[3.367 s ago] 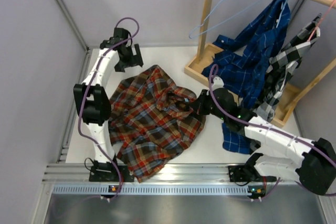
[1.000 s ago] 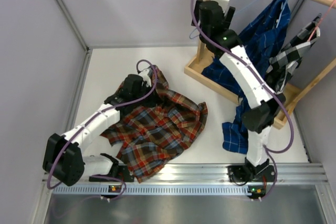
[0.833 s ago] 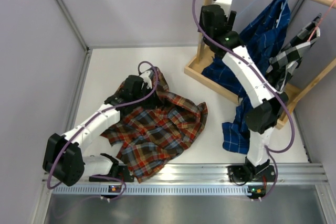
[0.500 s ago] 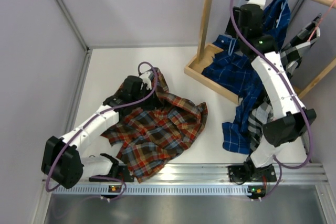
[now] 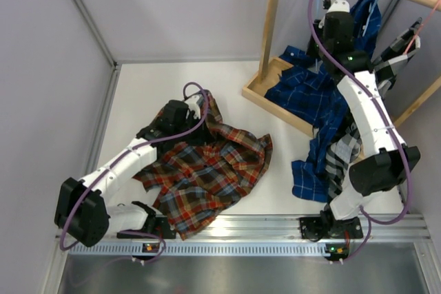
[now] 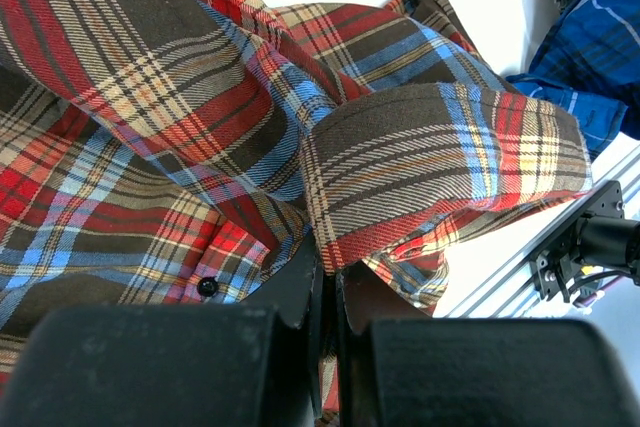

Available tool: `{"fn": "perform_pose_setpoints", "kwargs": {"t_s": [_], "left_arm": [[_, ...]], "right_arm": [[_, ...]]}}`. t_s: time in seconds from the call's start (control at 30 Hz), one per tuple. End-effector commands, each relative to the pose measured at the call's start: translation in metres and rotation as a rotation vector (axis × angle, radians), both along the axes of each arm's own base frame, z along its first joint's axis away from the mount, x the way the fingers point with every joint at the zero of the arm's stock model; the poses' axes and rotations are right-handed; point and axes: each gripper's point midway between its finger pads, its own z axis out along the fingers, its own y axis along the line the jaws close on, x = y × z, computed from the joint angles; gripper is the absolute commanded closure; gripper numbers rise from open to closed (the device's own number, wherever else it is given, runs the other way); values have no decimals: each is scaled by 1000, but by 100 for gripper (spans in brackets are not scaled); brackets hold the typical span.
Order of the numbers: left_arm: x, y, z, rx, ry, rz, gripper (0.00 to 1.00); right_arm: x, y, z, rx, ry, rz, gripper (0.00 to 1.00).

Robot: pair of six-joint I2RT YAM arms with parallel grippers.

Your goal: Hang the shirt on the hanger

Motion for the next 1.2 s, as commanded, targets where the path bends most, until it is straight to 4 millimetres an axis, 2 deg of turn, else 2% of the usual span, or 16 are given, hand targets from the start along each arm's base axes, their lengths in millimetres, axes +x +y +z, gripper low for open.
{"fn": "perform_pose_setpoints", "kwargs": {"t_s": [0.0, 0.37, 0.57, 0.73, 0.93, 1.03, 1.17], "left_arm": [[-6, -4, -7, 2, 16, -34, 100], [-7, -4, -12, 14, 29, -38, 100], [-8, -5, -13, 15, 31, -45, 100], [-9, -5, -14, 16, 33, -49, 100], [-8, -5, -16, 18, 40, -46, 100], [-8, -6, -17, 19, 42, -46, 100], [-9, -7, -17, 17, 43, -56, 100]], "right_arm": [[-15, -8, 30, -6, -64, 37, 81], [-23, -16, 47, -55, -102, 30, 67], [-13, -15, 40, -82, -78, 39, 78], [-16, -21, 41, -109, -73, 18, 82], [-21, -32, 56, -145, -104, -24, 100], [-25, -32, 63, -147, -120, -12, 100], [-27, -25, 71, -141, -140, 27, 77]]}}
